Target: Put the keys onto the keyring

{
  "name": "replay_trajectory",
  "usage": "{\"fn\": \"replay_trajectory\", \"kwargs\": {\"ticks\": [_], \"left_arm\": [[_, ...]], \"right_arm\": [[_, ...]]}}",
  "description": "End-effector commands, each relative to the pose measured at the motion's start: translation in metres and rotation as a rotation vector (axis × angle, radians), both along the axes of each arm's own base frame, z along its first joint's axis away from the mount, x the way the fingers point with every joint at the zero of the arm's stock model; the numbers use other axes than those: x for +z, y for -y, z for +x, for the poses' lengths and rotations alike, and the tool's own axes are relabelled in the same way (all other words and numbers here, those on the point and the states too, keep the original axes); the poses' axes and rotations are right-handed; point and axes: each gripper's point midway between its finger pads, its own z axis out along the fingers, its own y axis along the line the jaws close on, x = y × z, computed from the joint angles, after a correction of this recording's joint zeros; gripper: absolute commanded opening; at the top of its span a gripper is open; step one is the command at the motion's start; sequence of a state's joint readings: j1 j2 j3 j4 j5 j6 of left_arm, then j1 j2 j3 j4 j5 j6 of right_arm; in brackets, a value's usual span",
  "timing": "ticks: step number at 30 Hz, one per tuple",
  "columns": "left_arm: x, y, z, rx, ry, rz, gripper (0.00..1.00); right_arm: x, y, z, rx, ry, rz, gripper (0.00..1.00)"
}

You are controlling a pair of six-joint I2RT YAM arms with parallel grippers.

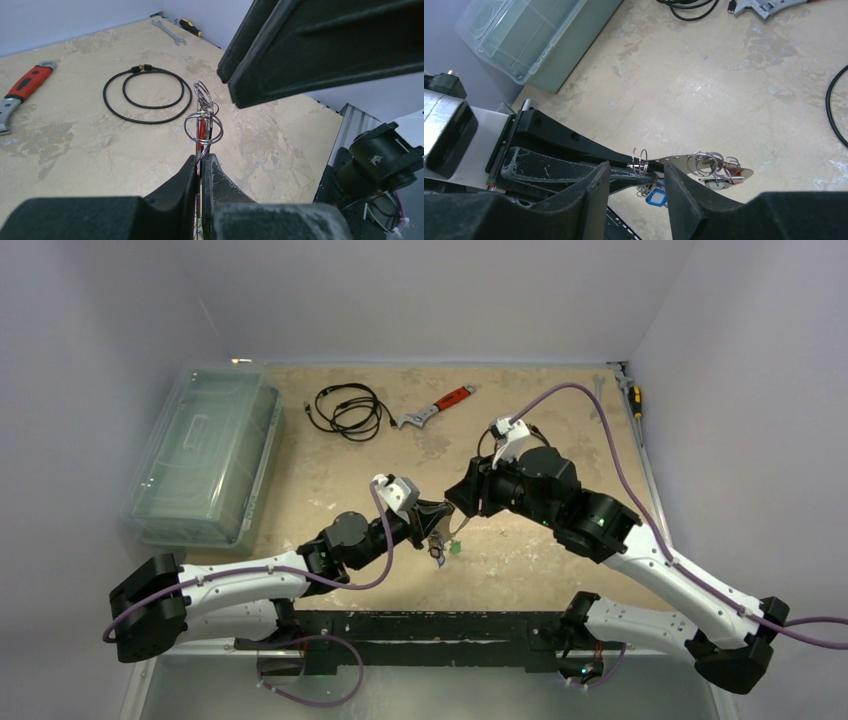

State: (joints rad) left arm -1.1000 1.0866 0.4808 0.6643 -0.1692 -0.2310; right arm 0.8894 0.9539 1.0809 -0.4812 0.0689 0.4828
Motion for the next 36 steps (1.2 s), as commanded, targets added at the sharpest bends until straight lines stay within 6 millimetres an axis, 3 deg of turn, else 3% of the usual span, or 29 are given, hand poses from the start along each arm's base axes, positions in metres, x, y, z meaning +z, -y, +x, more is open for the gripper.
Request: {"fn": "replay_trajectory", "kwargs": {"ticks": [1,8,16,22,24,28,36], "left_arm": [[0.045,0.005,0.003,0.008,-0.004,-0.156,0.00],[0.045,0.004,0.006,0.021,-0.013,-0.160,0.00],[0.048,0.005,0.008,0.034,-0.028,-0.166,0.00],[0.051,0.005,0.008,0.033,-0.028,-0.175,0.00],[0.051,0.005,0.008,0.033,-0.028,-0.175,0.00],[0.049,0.006,0.009,0.035,-0.029,-0.169,0.00],[0.041,0.002,0.012,0.052,0.022,-0.104,0.00]], "right_arm": [[0.008,-0.011,0.007,-0.002,0.028,0.056,0.45],[-0.003,-0.015,0.006,0.012,0.000,0.034,0.35],[-0.015,-0.017,0.005,0.021,-0.028,0.009,0.38],[-0.019,-0.016,0.007,0.008,-0.031,-0.006,0.34],[-0.022,-0.015,0.008,0.004,-0.037,-0.016,0.29],[-0.025,-0.015,0.009,-0.001,-0.044,-0.022,0.00],[-0.018,-0.013,0.007,-0.001,-0.063,-0.049,0.00]]}}
